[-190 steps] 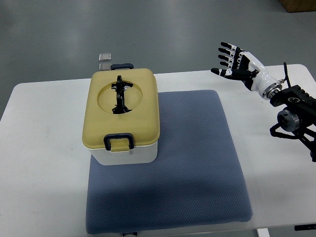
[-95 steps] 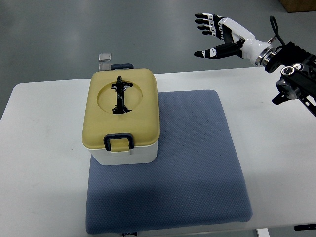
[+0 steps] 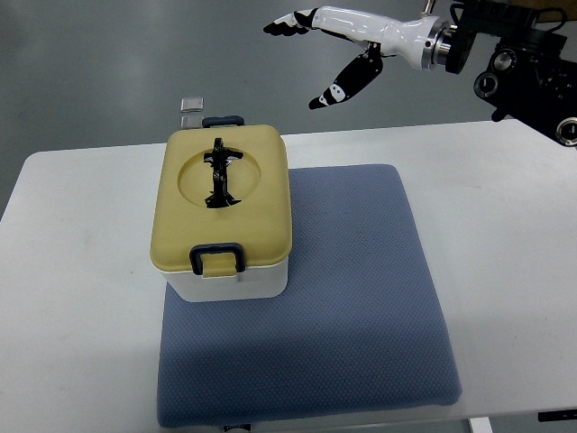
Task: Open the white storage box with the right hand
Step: 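Lower the right hand onto the black handle on the yellow lid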
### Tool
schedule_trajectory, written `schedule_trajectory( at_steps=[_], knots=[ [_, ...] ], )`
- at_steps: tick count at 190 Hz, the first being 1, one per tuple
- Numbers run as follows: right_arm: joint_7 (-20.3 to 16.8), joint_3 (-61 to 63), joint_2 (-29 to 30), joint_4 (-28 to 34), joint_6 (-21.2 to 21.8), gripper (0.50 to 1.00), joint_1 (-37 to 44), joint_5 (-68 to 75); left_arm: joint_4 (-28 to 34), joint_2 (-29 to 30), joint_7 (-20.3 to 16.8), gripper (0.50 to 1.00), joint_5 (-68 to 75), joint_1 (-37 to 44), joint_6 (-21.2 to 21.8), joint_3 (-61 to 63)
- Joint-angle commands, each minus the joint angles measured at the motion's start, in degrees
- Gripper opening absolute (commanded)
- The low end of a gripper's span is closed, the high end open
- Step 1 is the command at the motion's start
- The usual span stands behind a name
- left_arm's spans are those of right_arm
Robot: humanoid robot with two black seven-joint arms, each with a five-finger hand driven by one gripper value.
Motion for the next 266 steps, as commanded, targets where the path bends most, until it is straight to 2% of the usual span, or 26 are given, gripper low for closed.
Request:
schedule_trajectory(
  at_steps=[1, 93, 168, 230, 248, 266],
  knots=[
    [1.7, -6.3, 0.9, 0.9, 0.0, 0.917, 5.7, -3.3, 0.0, 0.0, -0.1, 1.0, 0.0, 0.0, 0.0, 0.0],
    [4.1, -19.8, 10.5, 1.5, 0.0, 0.909, 20.1, -5.5, 0.0, 0.0, 0.0, 1.0, 0.0, 0.0, 0.0, 0.2],
    [4.1, -24.7, 17.1, 0.7, 0.0, 0.905, 20.7, -6.5, 0.1, 0.0, 0.0, 1.0, 0.0, 0.0, 0.0, 0.2],
    [4.1, -28.7, 17.7, -0.8, -0.1, 0.905, 20.2, -9.5, 0.2, 0.0, 0.0, 1.0, 0.0, 0.0, 0.0, 0.2],
    [4.0, -28.8, 17.7, -1.4, -0.2, 0.883, 20.2, -9.5, 0.2, 0.0, 0.0, 1.0, 0.0, 0.1, 0.0, 0.2],
    [3.9, -28.8, 17.8, -1.8, -0.4, 0.829, 20.2, -9.6, 0.1, 0.0, 0.0, 1.0, 0.0, 0.0, 0.0, 0.2]
  ],
)
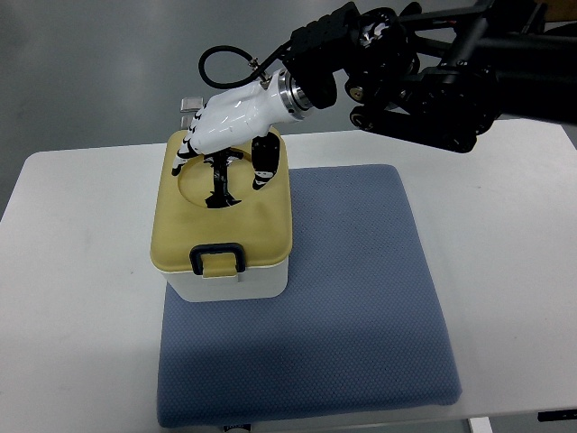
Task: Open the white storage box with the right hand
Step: 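Lower the right hand onto the black handle on the yellow lid, then close the right hand fingers around the black lid handle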
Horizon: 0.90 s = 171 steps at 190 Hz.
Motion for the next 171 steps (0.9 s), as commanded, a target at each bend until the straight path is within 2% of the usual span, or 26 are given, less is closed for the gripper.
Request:
schedule_trajectory(
  at_steps=[1, 8, 35, 56, 107, 171],
  knots=[
    [-0.1, -0.1, 0.1, -0.4, -0.2, 0.825, 0.1, 0.0, -0.1, 0.0, 0.0, 1.0, 0.0, 0.0, 0.0, 0.0],
    [-0.1, -0.1, 0.6, -0.4, -0.2, 0.803, 0.2, 0.0, -0.1, 0.0, -0.1, 1.0, 0.0, 0.0, 0.0, 0.0],
    [-0.1, -0.1, 1.5, -0.4, -0.2, 0.77, 0.5, 0.0, -0.1, 0.0, -0.1, 1.0, 0.0, 0.0, 0.0, 0.0],
    [0.0, -0.2, 2.2, -0.4, -0.3, 0.762, 0.6, -0.1, -0.1, 0.0, 0.0, 1.0, 0.0, 0.0, 0.0, 0.0],
    [-0.1, -0.2, 2.4, -0.5, -0.2, 0.701, 0.7, -0.1, 0.0, 0.0, 0.0, 1.0, 0.0, 0.1, 0.0, 0.0],
    [-0.3, -1.0, 2.6, -1.5, -0.4, 0.695, 1.5, -2.3, 0.0, 0.0, 0.0, 1.0, 0.0, 0.0, 0.0, 0.0]
  ],
)
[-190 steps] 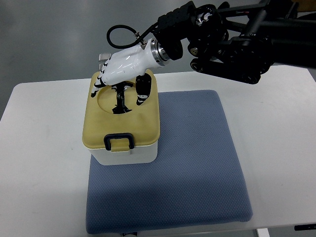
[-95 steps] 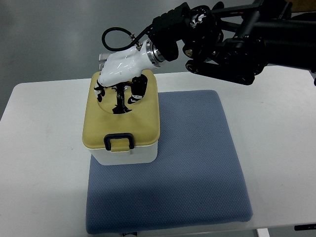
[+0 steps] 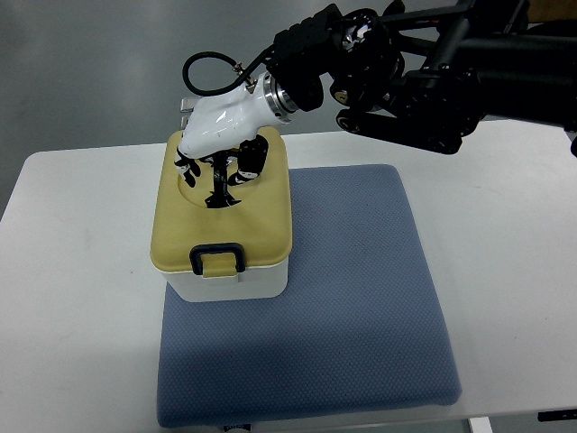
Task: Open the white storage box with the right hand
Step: 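Close the right hand fingers around the black lid handle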
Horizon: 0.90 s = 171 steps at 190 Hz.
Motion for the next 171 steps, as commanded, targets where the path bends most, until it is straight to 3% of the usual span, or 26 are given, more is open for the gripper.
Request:
schedule_trajectory(
  at_steps=[1, 36, 71, 105, 130, 139, 171],
  knots=[
    [-0.1, -0.2, 0.0, -0.5, -0.1, 0.695, 0.2, -0.8, 0.0, 0.0, 0.0, 1.0, 0.0, 0.0, 0.0, 0.0],
    [-0.2, -0.5, 0.0, -1.2, -0.3, 0.686, 0.1, -1.4, 0.0, 0.0, 0.0, 1.0, 0.0, 0.0, 0.0, 0.0],
    [-0.2, -0.6, 0.0, -1.2, -0.3, 0.592, 0.1, -2.3, 0.0, 0.0, 0.0, 1.0, 0.0, 0.1, 0.0, 0.1],
    [-0.1, -0.6, 0.0, -1.2, -0.3, 0.58, 0.1, -2.3, 0.0, 0.0, 0.0, 1.0, 0.0, 0.0, 0.0, 0.1],
    [-0.1, -0.9, 0.4, -1.2, -0.5, 0.541, 0.1, -2.3, 0.0, 0.0, 0.0, 1.0, 0.0, 0.0, 0.0, 0.1],
    [0.0, -1.0, 0.6, -1.2, -0.6, 0.5, 0.2, -2.3, 0.0, 0.0, 0.0, 1.0, 0.0, 0.0, 0.0, 0.1],
    [0.0, -1.4, 0.7, -1.2, -1.0, 0.5, 0.1, -2.4, 0.0, 0.0, 0.0, 1.0, 0.0, 0.0, 0.0, 0.1]
  ],
)
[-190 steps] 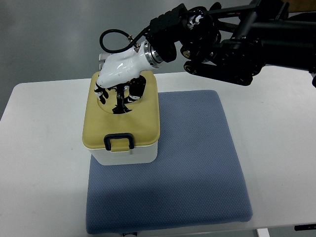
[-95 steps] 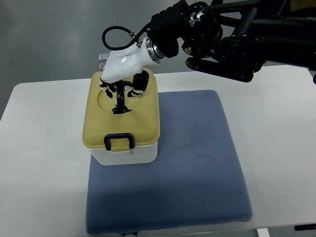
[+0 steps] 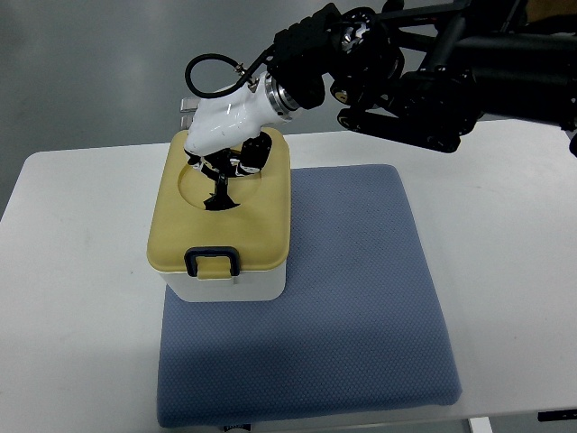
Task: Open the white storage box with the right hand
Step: 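Close the right hand fingers around the black lid handle, then lift the yellow lid up off the white box with the right hand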
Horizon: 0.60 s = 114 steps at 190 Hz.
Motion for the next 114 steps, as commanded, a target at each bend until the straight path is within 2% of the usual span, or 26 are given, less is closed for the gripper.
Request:
schedule_trajectory(
  at_steps=[1, 114],
  knots=[
    [0.0, -0.2, 0.1, 0.1, -0.3, 0.5, 0.0, -0.1, 0.0, 0.0, 0.0, 1.0, 0.0, 0.0, 0.0, 0.0],
    [1.8, -0.1, 0.1, 0.5, -1.8, 0.5, 3.7, 0.2, -0.1, 0.0, 0.0, 1.0, 0.0, 0.0, 0.0, 0.0]
  ],
)
